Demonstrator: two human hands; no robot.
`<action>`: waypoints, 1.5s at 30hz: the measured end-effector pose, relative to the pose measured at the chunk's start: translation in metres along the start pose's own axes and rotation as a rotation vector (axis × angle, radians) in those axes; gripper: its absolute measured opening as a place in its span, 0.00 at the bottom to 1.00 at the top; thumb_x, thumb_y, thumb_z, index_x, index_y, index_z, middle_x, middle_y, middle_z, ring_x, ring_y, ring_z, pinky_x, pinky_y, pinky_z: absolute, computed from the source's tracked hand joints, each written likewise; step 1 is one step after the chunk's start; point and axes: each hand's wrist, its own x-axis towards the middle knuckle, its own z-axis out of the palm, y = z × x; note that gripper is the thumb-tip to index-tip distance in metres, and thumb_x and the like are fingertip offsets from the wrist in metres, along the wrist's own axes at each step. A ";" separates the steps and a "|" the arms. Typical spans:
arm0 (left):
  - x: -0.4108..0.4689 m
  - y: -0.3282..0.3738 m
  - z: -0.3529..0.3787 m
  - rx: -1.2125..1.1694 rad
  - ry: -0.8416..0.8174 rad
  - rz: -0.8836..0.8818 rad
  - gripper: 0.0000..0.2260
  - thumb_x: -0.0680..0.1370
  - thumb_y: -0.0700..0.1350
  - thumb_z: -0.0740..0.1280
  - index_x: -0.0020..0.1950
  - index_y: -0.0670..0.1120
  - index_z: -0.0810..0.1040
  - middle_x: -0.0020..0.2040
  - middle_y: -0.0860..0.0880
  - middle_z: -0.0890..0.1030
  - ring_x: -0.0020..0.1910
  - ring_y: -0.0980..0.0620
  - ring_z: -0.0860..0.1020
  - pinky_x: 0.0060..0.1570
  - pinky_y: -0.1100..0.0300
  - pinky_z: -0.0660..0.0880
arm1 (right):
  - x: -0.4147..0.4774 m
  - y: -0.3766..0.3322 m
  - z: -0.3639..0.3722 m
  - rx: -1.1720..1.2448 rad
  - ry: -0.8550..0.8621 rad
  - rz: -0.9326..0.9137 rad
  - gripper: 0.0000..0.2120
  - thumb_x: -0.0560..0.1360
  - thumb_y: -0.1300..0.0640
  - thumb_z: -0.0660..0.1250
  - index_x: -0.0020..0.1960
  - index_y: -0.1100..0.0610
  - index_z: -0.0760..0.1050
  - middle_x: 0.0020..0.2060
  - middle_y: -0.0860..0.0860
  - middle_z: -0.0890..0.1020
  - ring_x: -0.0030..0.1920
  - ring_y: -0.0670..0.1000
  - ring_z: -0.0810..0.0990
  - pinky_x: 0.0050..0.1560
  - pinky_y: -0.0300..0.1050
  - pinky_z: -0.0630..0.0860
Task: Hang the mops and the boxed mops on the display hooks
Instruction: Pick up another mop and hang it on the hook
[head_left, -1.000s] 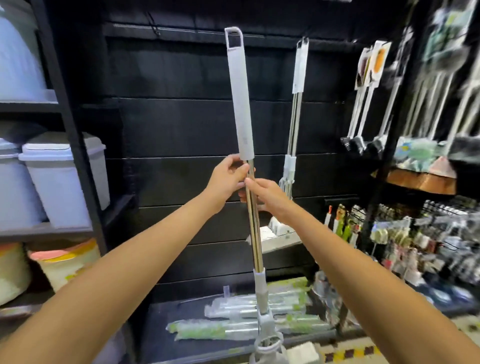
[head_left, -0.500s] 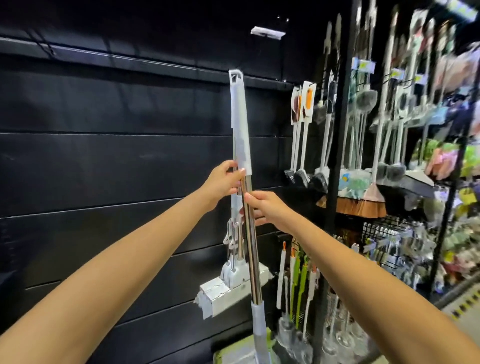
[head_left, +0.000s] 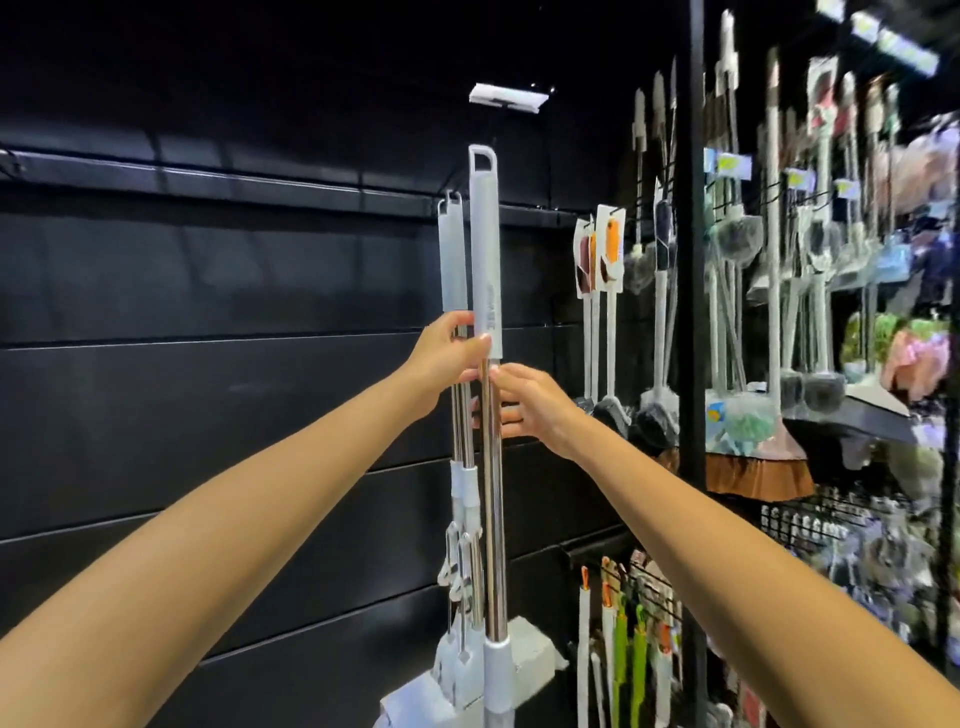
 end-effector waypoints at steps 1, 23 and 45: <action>0.008 -0.002 0.002 0.022 0.003 0.016 0.20 0.79 0.41 0.66 0.70 0.45 0.67 0.64 0.43 0.74 0.58 0.48 0.78 0.48 0.59 0.79 | 0.011 -0.002 -0.005 0.023 0.020 -0.025 0.17 0.81 0.50 0.59 0.64 0.59 0.73 0.52 0.59 0.83 0.49 0.58 0.85 0.48 0.50 0.82; 0.205 -0.009 0.034 0.146 0.292 0.117 0.19 0.80 0.46 0.64 0.71 0.45 0.68 0.63 0.45 0.74 0.57 0.50 0.78 0.40 0.66 0.77 | 0.205 0.010 -0.098 0.100 -0.020 -0.211 0.15 0.80 0.50 0.63 0.59 0.59 0.77 0.43 0.53 0.84 0.38 0.51 0.86 0.33 0.40 0.80; 0.210 -0.017 0.029 0.155 0.294 0.318 0.13 0.81 0.45 0.62 0.65 0.44 0.71 0.56 0.48 0.77 0.54 0.52 0.78 0.44 0.64 0.79 | 0.214 0.020 -0.092 0.216 -0.001 -0.401 0.15 0.80 0.52 0.62 0.57 0.62 0.77 0.45 0.60 0.84 0.37 0.54 0.85 0.39 0.45 0.83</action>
